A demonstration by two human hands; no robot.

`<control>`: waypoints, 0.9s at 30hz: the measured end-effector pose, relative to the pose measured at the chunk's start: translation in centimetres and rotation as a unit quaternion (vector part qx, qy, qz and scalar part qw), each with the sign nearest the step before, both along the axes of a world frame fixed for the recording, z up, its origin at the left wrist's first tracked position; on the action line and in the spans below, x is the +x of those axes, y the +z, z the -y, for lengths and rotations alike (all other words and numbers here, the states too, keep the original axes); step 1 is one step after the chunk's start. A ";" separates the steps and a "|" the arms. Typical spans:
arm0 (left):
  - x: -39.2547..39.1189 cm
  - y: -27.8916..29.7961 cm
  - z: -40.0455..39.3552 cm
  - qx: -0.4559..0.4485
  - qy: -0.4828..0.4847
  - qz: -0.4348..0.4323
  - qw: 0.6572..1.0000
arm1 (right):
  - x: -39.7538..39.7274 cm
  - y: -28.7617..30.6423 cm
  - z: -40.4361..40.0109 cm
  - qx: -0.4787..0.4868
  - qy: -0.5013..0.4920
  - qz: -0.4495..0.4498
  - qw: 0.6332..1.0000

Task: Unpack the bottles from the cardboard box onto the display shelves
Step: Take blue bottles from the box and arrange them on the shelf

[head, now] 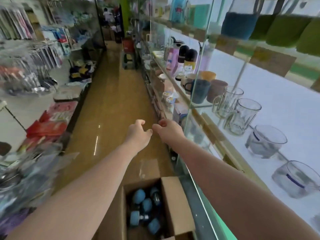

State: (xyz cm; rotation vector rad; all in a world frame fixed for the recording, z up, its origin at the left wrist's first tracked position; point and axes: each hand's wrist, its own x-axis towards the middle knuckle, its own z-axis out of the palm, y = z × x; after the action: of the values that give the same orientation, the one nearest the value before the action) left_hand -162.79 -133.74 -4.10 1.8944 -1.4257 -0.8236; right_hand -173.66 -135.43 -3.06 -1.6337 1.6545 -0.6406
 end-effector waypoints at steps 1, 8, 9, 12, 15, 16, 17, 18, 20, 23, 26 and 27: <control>0.1 -1.1 -0.2 0.015 0.001 0.001 1.000 | 0.0 -0.8 -0.2 0.012 0.001 -0.001 1.000; 1.0 -6.7 -0.1 0.094 0.001 -0.013 0.996 | 0.0 -6.9 -0.7 0.079 -0.018 0.008 0.997; 1.3 -7.5 0.0 0.101 0.004 -0.012 0.995 | 0.1 -8.0 -0.7 0.094 -0.020 0.010 0.995; 2.3 -10.1 -0.2 0.137 0.005 -0.011 0.991 | 0.7 -11.3 -0.6 0.136 -0.036 0.022 0.990; 3.8 -13.0 0.1 0.168 0.002 -0.023 0.986 | 1.6 -14.5 -0.1 0.174 -0.047 0.021 0.983; 4.3 -13.9 0.3 0.178 0.001 -0.025 0.984 | 2.0 -15.5 0.1 0.187 -0.053 0.023 0.981; 4.7 -14.8 0.6 0.189 -0.001 -0.027 0.982 | 2.4 -16.5 0.2 0.200 -0.060 0.025 0.978; 5.1 -15.7 0.8 0.197 -0.002 -0.028 0.980 | 2.8 -17.5 0.3 0.210 -0.067 0.025 0.975; 5.8 -17.4 1.4 0.212 -0.007 -0.022 0.977 | 3.6 -19.5 0.5 0.228 -0.079 0.022 0.970; 6.6 -19.9 2.1 0.235 -0.020 -0.016 0.972 | 4.7 -22.3 0.5 0.257 -0.091 0.019 0.962; 6.9 -22.5 2.7 0.251 -0.028 -0.017 0.968 | 5.7 -25.2 0.5 0.275 -0.107 0.022 0.955; 7.0 -23.3 2.8 0.255 -0.029 -0.016 0.966 | 5.9 -26.1 0.5 0.279 -0.110 0.022 0.954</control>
State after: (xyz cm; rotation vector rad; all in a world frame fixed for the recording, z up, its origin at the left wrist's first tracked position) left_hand -155.83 -136.53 -27.36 2.2008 -1.3405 -1.3446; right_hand -167.73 -135.92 -29.18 -1.0318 1.7919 -0.2686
